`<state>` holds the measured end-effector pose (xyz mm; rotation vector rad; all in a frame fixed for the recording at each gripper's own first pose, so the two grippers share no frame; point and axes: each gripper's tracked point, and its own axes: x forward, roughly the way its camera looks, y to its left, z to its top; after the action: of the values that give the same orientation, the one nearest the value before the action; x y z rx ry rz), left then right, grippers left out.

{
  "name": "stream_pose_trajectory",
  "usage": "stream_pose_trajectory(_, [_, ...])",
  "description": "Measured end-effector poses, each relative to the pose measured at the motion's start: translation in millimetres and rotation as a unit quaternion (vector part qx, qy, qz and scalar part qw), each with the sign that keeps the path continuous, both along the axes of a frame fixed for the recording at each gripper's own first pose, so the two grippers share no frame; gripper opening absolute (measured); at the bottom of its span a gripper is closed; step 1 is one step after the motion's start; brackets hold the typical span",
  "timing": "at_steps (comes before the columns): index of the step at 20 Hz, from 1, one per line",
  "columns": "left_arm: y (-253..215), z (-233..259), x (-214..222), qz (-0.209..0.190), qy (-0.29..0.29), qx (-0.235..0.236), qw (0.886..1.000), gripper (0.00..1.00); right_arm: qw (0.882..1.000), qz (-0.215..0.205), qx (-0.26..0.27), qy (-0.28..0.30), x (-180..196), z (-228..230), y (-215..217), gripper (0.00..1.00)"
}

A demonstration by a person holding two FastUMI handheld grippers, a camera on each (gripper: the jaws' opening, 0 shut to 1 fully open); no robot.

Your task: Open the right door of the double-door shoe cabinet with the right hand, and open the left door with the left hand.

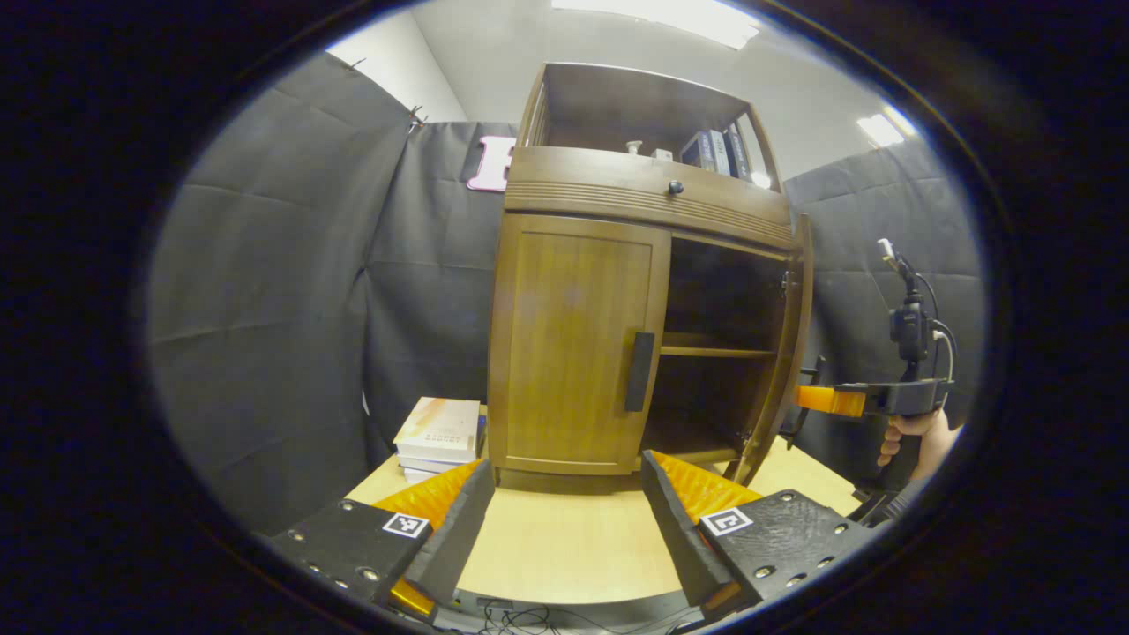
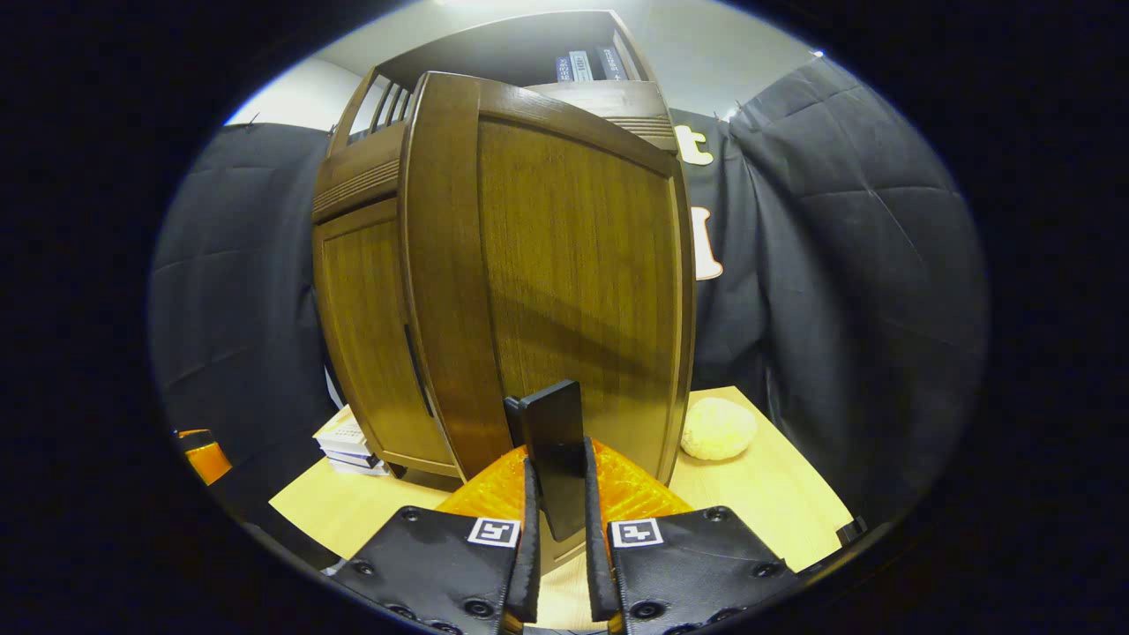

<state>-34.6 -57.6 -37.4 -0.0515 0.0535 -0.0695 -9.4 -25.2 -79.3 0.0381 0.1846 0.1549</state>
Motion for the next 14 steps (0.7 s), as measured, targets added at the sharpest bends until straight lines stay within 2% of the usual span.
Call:
stream_pose_trajectory(4, [-34, 7, 10, -0.010, -0.001, -0.006, 1.000, 0.96, 1.000, 0.018, -0.006, 0.003, -7, -4, -16, 0.23])
stream_pose_trajectory(11, [-95, 27, 6, 0.006, -0.016, -0.016, 1.000, 0.96, 0.998, 0.058, -0.009, 0.027, -25, 3, -58, 0.23])
stream_pose_trajectory(14, [-120, 26, -3, 0.022, -0.018, -0.014, 0.999, 0.96, 0.998, 0.053, 0.001, 0.031, -24, 2, -85, 0.24])
